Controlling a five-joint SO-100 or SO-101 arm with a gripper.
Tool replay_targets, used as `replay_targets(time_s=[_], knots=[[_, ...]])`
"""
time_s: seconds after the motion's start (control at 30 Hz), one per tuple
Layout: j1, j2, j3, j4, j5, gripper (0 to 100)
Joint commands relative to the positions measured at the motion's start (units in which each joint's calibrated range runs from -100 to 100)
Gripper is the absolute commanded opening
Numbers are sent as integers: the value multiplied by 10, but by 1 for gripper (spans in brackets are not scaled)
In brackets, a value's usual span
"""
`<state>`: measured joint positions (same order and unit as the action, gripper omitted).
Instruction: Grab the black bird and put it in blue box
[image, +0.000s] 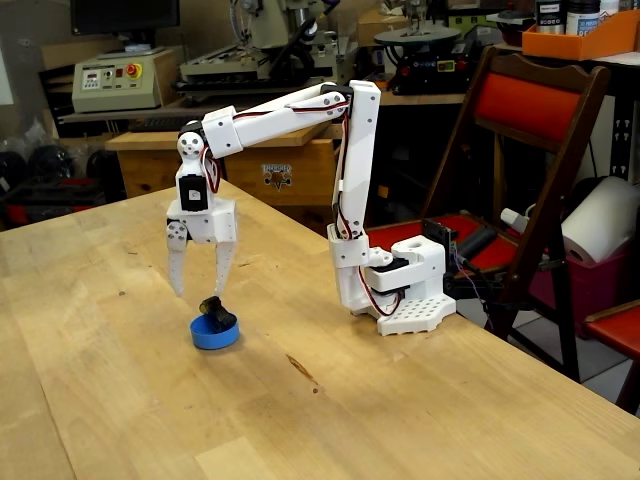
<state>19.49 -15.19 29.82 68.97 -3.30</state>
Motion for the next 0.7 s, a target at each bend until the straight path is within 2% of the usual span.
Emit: replay_targets(time_s=[0.0, 0.17, 0.67], knots=[[-5, -9, -27, 4, -2, 29], [-2, -7, -27, 4, -2, 34], [-26, -62, -36, 4, -2, 34]])
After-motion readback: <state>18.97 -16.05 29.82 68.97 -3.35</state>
